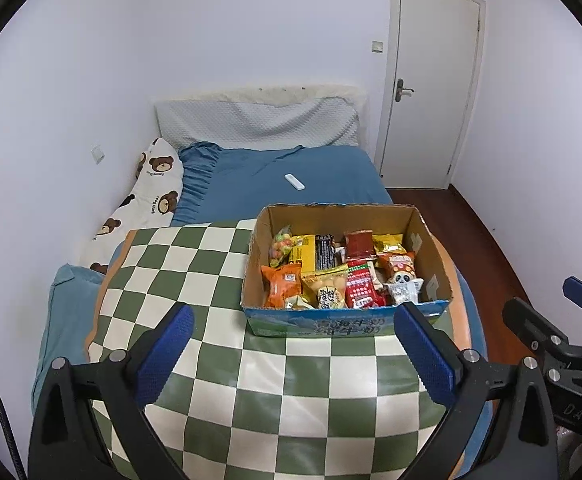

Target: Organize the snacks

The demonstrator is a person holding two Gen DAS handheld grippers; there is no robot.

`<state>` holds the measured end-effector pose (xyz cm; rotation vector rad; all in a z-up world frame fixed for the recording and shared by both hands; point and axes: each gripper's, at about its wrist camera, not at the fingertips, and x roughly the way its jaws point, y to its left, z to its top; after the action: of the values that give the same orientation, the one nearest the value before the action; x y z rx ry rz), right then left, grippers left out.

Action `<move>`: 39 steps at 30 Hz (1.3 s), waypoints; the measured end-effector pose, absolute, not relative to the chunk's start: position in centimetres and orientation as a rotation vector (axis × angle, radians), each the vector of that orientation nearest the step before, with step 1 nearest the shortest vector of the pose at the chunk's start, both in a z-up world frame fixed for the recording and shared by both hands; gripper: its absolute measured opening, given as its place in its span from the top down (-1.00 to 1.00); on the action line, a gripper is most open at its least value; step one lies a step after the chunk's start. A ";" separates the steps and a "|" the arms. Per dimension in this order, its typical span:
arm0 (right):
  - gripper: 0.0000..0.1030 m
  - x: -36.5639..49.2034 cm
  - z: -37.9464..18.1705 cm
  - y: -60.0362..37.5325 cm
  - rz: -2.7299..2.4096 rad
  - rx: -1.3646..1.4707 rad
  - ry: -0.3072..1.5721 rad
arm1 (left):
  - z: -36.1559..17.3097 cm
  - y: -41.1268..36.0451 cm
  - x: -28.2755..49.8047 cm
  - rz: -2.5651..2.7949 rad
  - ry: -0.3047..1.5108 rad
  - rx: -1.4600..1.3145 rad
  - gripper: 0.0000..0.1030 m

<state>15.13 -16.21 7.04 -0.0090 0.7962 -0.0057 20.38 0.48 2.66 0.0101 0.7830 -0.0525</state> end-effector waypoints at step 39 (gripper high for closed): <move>-1.00 24.5 -1.1 -16.7 -0.108 -0.012 0.877 | -4.3 0.4 29.1 -0.037 0.883 0.023 -0.99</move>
<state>24.47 -16.70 -1.06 -0.0122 0.8771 -0.1084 29.08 0.36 -4.26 0.0234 0.8828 -0.0374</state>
